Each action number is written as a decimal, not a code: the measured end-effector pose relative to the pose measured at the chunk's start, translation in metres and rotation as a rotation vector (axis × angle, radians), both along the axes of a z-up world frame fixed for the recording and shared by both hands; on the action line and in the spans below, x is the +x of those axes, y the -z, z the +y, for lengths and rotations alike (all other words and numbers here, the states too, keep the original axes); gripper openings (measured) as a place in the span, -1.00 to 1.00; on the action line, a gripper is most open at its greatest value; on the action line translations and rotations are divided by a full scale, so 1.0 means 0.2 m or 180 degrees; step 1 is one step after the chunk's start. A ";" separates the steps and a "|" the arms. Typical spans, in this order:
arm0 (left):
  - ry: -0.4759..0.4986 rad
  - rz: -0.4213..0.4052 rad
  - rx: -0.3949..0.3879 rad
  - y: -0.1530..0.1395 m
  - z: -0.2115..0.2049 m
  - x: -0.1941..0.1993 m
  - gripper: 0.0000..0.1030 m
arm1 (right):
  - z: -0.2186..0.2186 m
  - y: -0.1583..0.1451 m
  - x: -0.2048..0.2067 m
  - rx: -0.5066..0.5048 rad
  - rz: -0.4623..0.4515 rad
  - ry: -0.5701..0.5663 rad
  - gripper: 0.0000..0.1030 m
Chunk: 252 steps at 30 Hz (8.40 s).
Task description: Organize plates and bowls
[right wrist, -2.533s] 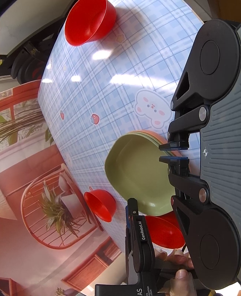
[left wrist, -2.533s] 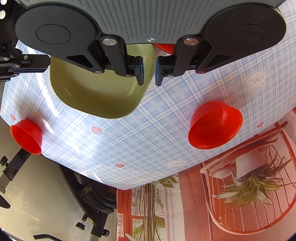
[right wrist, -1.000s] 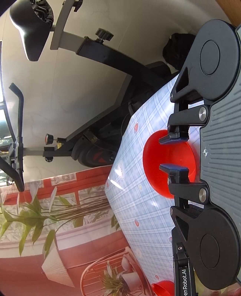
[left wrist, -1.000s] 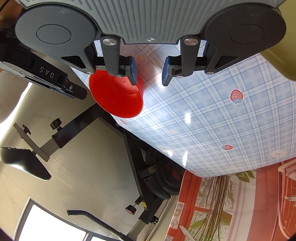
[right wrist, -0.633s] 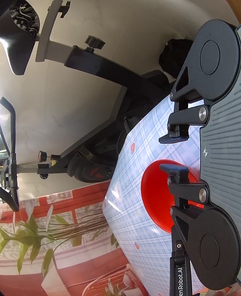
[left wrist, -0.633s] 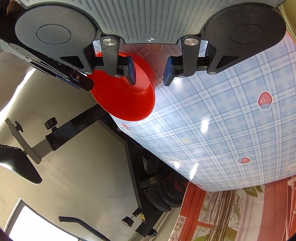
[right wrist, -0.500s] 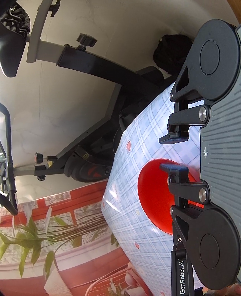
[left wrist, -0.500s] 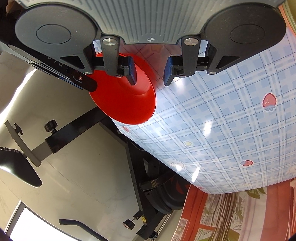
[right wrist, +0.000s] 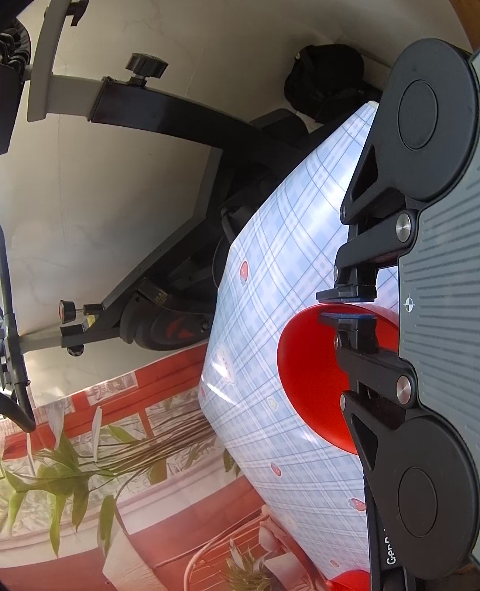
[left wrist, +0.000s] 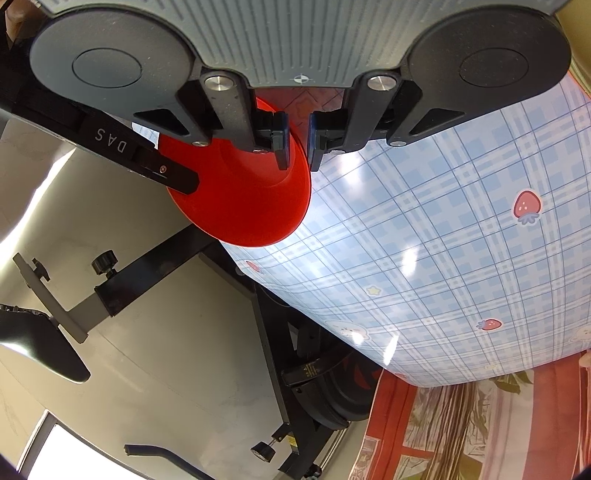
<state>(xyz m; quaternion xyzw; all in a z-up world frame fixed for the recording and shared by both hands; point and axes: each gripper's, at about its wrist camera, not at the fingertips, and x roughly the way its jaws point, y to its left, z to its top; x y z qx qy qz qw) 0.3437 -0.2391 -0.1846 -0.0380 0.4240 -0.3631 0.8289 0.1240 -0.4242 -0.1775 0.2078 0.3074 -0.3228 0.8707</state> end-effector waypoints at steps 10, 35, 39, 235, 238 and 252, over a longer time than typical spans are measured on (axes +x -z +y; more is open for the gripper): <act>-0.0164 -0.0144 -0.0063 -0.15 0.19 -0.09 -0.80 | 0.14 -0.15 0.01 0.0033 -0.0117 -0.0146 -0.91; -0.1226 -0.0133 -0.0092 -0.39 1.18 -0.23 -0.79 | 1.03 -0.36 0.47 0.0186 -0.0117 -0.1272 -0.90; -0.1439 -0.0052 -0.0207 -0.39 1.41 -0.24 -0.79 | 1.19 -0.37 0.56 0.0315 -0.0130 -0.1470 -0.91; -0.1338 -0.0286 0.0354 -0.42 1.82 -0.10 -0.73 | 1.66 -0.27 0.89 0.0564 0.0178 -0.1769 -0.81; -0.1325 -0.0228 0.0378 -0.38 1.82 -0.13 -0.73 | 1.67 -0.26 0.85 0.0568 0.0192 -0.1783 -0.81; -0.1363 -0.0016 0.0439 -0.26 1.84 -0.20 -0.73 | 1.69 -0.16 0.80 0.0678 0.0355 -0.1827 -0.82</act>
